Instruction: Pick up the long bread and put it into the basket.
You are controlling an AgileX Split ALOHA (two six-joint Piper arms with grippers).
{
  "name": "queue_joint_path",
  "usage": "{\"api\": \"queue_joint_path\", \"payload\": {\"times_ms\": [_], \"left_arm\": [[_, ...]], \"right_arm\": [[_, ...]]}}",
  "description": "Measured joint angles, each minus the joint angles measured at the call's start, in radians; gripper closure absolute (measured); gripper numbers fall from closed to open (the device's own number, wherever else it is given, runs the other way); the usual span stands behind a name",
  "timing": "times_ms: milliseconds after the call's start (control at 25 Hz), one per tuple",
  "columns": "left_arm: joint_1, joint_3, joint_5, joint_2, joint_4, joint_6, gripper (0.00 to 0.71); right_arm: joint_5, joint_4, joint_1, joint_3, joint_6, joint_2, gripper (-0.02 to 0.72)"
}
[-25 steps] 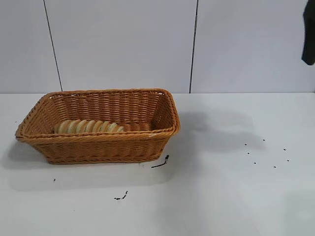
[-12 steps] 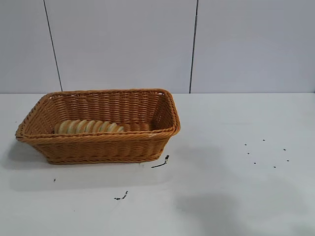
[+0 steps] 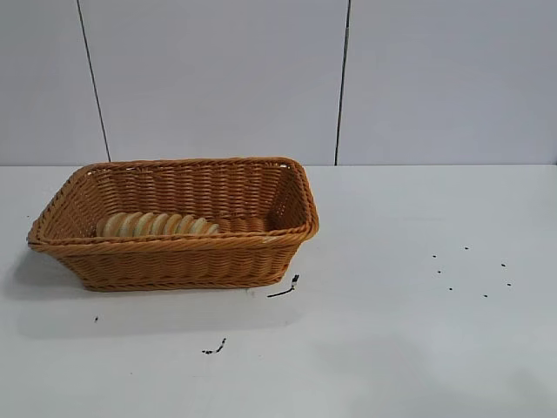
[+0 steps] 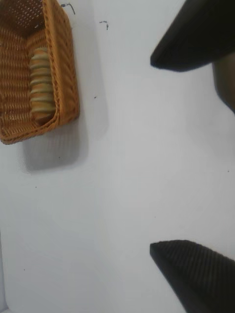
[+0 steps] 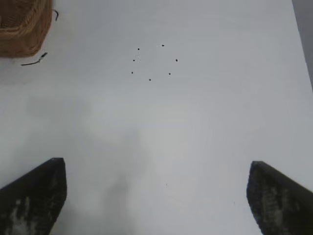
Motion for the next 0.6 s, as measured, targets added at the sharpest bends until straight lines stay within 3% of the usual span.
{"api": "queue_joint_path", "payload": {"times_ms": [600], "left_arm": [[0.000,0.000,0.000,0.000,0.000,0.000,0.014]], "right_arm": [[-0.005,0.009,0.062,0.000,0.000,-0.175,0.010]]}}
